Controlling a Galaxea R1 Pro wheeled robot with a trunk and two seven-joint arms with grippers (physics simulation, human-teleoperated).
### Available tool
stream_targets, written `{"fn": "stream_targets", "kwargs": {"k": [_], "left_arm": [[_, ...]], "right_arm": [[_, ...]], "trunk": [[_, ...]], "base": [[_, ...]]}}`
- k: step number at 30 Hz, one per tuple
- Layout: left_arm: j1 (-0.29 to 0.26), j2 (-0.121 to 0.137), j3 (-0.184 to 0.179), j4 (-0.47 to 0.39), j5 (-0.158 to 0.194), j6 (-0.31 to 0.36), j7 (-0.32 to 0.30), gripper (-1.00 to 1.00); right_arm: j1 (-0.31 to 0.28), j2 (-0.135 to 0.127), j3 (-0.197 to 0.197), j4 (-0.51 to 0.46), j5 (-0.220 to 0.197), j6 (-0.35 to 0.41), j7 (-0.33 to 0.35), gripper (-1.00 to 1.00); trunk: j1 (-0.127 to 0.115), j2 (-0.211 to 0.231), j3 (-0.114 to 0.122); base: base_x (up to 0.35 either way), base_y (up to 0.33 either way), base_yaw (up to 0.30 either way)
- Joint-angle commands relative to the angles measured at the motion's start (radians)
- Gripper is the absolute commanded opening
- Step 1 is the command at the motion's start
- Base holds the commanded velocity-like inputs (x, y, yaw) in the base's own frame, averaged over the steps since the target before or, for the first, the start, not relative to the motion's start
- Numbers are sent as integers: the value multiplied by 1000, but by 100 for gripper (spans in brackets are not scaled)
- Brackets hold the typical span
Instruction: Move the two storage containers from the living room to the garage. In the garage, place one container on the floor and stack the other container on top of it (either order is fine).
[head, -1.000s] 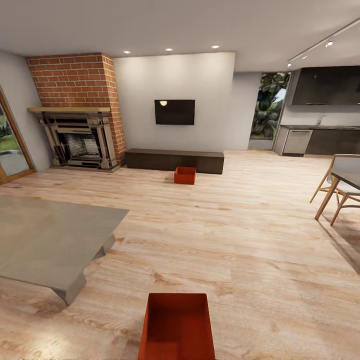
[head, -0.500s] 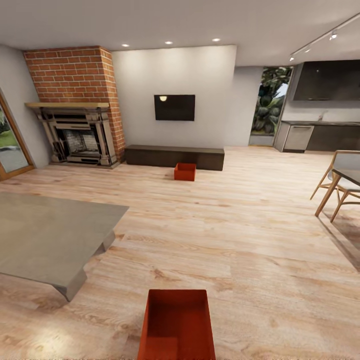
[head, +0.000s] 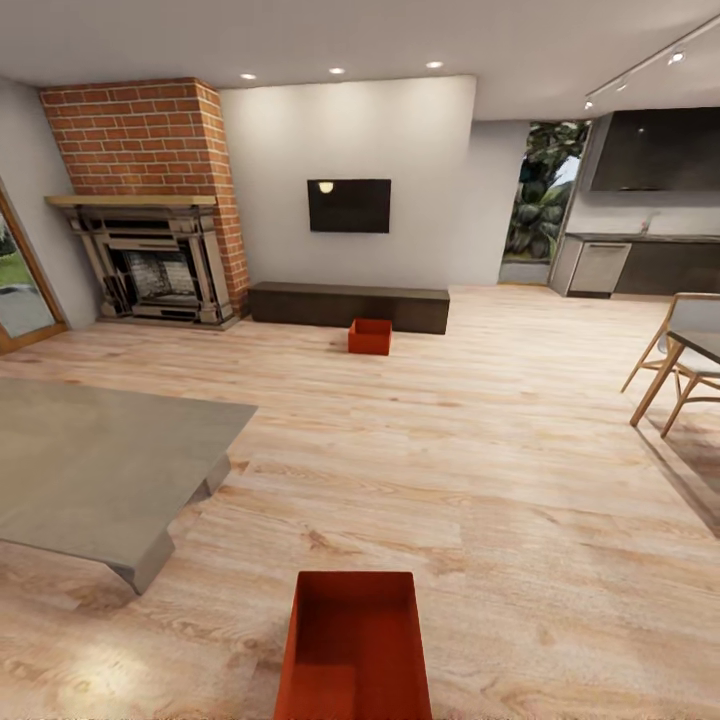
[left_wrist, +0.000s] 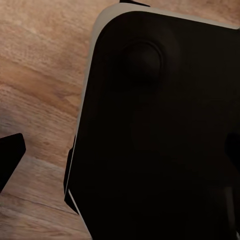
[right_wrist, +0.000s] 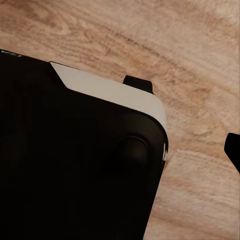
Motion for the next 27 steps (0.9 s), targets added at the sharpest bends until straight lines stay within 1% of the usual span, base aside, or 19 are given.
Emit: {"fn": "stream_targets", "kwargs": {"k": [1,27], "left_arm": [[0,0,0,-1,5,-2,0,100],[0,0,-1,-1,5,-2,0,100]], "right_arm": [[-1,1,5,3,2,-5,-5,100],[-1,1,5,3,3,-5,-5,100]], "trunk": [[0,0,-2],[0,0,-44]], "base": [[0,0,0],[0,0,0]]}}
